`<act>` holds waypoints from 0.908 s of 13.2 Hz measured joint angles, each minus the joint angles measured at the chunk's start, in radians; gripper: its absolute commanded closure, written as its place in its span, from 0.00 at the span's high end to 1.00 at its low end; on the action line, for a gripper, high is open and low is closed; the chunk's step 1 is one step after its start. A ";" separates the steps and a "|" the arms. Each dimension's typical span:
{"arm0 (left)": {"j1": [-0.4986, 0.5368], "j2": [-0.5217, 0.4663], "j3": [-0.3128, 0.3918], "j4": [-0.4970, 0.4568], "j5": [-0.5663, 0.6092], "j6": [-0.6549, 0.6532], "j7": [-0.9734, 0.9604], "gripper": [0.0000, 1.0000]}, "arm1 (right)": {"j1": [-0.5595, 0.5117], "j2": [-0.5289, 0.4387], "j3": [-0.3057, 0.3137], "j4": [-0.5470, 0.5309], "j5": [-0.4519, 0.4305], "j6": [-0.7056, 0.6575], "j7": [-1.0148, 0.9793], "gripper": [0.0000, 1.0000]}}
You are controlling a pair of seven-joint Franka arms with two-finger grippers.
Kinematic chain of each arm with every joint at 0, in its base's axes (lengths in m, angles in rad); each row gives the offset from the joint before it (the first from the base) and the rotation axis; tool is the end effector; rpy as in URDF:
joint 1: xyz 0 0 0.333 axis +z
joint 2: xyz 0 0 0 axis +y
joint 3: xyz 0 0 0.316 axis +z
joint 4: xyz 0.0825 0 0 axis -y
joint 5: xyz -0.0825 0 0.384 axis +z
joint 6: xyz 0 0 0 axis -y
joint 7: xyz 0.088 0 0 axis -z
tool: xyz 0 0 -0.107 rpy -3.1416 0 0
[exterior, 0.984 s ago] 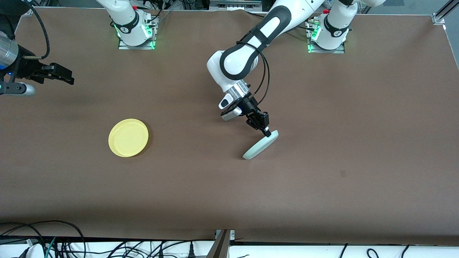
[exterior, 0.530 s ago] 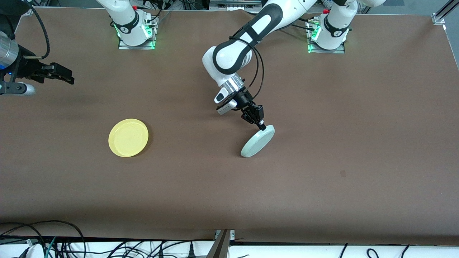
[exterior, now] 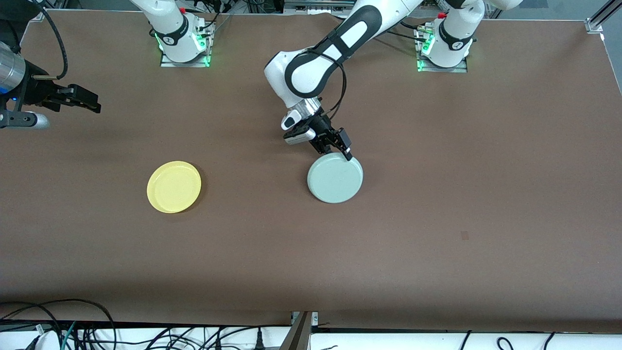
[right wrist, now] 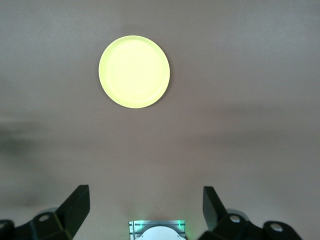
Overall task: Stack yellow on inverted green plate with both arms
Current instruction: 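Flip the green plate upside down and lower it to the table, then open the left gripper to release the inverted green plate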
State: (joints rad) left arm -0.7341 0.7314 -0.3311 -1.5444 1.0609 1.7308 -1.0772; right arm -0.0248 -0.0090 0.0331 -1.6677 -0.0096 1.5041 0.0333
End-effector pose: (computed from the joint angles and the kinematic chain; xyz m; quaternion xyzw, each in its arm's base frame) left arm 0.4203 -0.5267 0.2290 -0.8890 0.1876 -0.2148 0.3582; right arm 0.5399 0.0035 0.5789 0.9969 -0.0124 -0.0771 0.0066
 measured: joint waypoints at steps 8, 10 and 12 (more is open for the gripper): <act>0.074 0.000 0.004 0.025 -0.393 0.353 -0.158 1.00 | 0.000 0.000 0.000 0.000 0.000 -0.011 0.000 1.00; 0.093 0.000 0.004 0.026 -0.493 0.406 -0.159 1.00 | 0.000 0.000 0.000 0.000 0.000 -0.013 0.000 1.00; 0.109 -0.002 0.004 0.031 -0.606 0.446 -0.159 1.00 | 0.000 0.000 -0.002 0.000 0.000 -0.015 0.000 1.00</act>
State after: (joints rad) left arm -0.6249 0.7290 -0.3269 -1.5135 0.4548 2.1770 -1.2358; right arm -0.0249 -0.0094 0.0314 -1.6675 -0.0095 1.4895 0.0333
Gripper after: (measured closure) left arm 0.000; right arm 0.000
